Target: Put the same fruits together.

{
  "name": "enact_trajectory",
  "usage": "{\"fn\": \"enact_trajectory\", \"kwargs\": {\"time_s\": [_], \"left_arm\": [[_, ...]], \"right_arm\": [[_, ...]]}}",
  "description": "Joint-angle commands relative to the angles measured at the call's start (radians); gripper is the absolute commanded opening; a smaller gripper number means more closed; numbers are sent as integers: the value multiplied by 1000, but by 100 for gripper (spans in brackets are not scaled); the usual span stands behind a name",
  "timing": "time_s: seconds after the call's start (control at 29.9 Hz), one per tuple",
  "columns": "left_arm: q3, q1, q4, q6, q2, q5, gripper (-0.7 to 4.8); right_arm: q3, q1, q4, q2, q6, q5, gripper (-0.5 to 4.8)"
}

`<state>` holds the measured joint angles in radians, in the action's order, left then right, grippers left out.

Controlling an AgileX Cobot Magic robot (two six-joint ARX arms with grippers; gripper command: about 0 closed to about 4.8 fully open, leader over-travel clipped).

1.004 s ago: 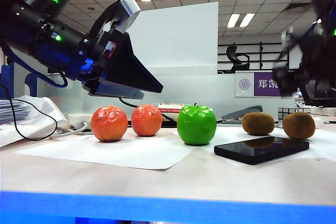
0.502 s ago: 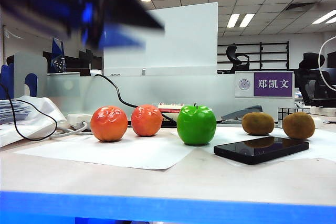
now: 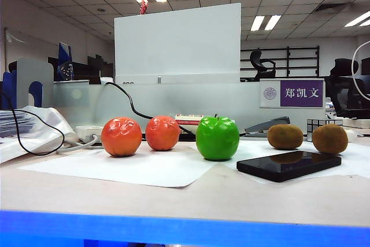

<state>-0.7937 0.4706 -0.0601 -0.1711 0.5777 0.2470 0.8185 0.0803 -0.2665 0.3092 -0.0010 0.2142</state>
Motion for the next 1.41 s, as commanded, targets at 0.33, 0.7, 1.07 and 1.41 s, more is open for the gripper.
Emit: {"fn": "enact_trajectory", "kwargs": {"time_s": [0.33, 0.7, 1.07, 1.41], "left_arm": [[2, 2, -520, 195, -518, -333, -6], [50, 2, -608, 267, -575, -338, -6], [273, 2, -282, 283, -575, -225, -6], [427, 2, -150, 277, -575, -214, -6]], "right_arm": [[3, 0, -402, -306, 132, 82, -2], [-140, 1, -271, -306, 125, 129, -2], [-587, 1, 334, -307, 264, 180, -2], [-692, 1, 413, -307, 295, 96, -2]]}}
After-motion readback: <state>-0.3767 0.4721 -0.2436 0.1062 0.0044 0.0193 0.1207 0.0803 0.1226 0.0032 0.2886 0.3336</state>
